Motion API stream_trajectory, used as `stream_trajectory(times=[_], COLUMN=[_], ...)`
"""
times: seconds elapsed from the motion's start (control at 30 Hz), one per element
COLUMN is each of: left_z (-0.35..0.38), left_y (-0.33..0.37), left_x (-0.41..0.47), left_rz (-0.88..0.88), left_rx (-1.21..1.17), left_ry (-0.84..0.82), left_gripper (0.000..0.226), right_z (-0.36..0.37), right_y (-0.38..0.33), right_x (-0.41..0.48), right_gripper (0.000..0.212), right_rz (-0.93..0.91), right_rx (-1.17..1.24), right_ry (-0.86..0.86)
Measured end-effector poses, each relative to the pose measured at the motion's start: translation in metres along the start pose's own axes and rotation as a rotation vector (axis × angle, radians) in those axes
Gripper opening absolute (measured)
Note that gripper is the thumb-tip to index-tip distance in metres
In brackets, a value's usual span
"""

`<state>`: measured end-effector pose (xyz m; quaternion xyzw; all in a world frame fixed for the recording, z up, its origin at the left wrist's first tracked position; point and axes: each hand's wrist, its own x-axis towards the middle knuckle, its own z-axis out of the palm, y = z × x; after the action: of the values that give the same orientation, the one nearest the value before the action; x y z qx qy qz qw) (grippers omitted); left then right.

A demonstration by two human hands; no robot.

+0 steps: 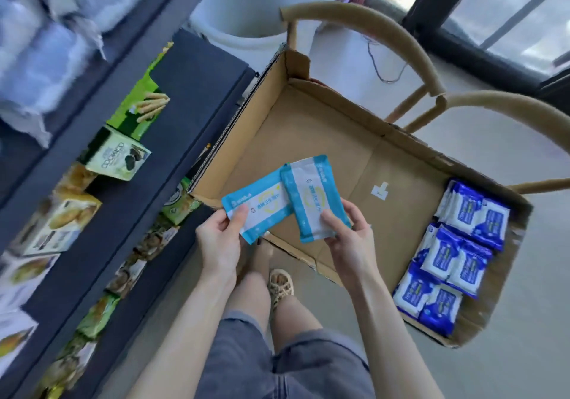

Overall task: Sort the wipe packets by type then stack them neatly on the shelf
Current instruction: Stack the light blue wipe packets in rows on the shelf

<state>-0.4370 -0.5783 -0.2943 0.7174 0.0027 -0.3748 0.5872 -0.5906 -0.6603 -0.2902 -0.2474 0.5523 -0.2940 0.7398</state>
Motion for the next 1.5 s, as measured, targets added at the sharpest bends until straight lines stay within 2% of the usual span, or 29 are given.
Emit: stream_trajectory(times=[0.3, 0.73, 0.93, 1.03, 1.23, 1.37, 1.5], left_z=[-0.112, -0.302, -0.402, -0.453, -0.540, -0.579, -0.605], left_y=[0.052, 0.124, 0.164, 0.183, 0.214, 0.234, 0.253], left_x=[-0.095, -0.183, -0.212, -0.216, -0.201, -0.183, -0.166], left_rz=[0.227, 0.557, 0.662, 0.723, 0.768, 0.751, 0.665], left_rx=[-0.046, -0.166, -0.179, -0.158, 0.106, 0.316, 0.597], left_ry=[0.213, 0.555, 0.628, 0.593, 0.557, 0.572, 0.658], left_gripper=[0.006, 0.009, 0.011, 0.018, 0.031, 0.023, 0.015], right_z=[0.053, 0.226, 0.312, 0.352, 0.419, 0.453, 0.485], right_y=[-0.012, 0.018, 0.049, 0.064, 0.093, 0.103, 0.108], right_x=[-0.111, -0.221, -0.287, -0.314, -0.347, -0.356, -0.356], right_gripper=[0.037, 0.020, 0.016, 0.019, 0.023, 0.024, 0.025], right_rz=[-0.023, -0.167, -0.255, -0.304, -0.384, -0.402, -0.426], right_rx=[-0.123, -0.261, -0.285, -0.294, -0.324, -0.362, -0.410], right_ry=[-0.352, -0.801, -0.958, -1.005, -1.026, -1.039, -1.087])
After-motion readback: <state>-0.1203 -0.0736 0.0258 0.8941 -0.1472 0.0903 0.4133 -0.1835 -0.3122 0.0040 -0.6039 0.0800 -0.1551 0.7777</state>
